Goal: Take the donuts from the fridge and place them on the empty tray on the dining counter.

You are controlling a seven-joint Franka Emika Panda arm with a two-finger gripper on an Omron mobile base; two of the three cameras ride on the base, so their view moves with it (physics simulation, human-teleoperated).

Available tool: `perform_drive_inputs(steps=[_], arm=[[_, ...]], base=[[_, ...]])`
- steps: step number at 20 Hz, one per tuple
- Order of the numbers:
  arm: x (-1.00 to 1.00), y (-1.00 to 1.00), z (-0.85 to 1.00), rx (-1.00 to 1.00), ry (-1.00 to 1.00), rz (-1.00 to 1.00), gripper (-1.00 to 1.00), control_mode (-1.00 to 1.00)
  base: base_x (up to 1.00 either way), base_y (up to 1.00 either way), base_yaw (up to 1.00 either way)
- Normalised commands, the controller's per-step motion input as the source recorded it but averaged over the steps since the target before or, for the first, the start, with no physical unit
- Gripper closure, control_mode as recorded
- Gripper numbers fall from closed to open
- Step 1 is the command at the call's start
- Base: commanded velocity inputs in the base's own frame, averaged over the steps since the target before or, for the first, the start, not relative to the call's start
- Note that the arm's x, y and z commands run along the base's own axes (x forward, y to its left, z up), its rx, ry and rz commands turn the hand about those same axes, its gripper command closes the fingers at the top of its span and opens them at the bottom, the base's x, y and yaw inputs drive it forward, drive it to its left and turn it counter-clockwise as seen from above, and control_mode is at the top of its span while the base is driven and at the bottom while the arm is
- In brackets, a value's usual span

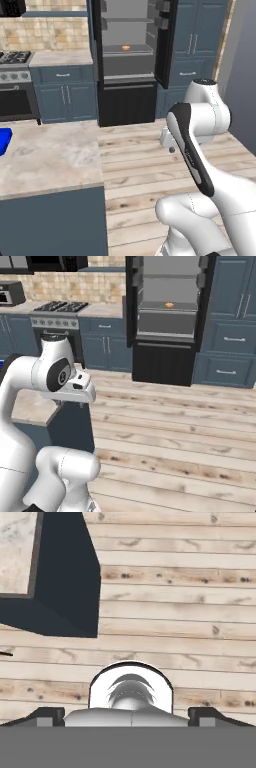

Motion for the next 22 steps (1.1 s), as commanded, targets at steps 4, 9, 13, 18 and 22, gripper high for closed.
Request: perform_drive_inputs(steps=[4,9,13,18,22], arm=[[0.00,0.00,0.00,0.00,0.00,0.00,-1.00,1.00],[0.00,0.00,0.00,0.00,0.00,0.00,-1.00,1.00],[0.00,0.00,0.00,0.00,0.00,0.00,-1.00,1.00],[0.00,0.00,0.00,0.00,0.00,0.00,-1.00,1.00],[0.00,0.00,0.00,0.00,0.00,0.00,-1.00,1.00]], base=[[0.86,-1.00,-0.09],[1.00,-0.71,-0.05],[1.00,-0.04,-0.01],[1.00,0.04,0.00],[1.00,0.01,0.00]])
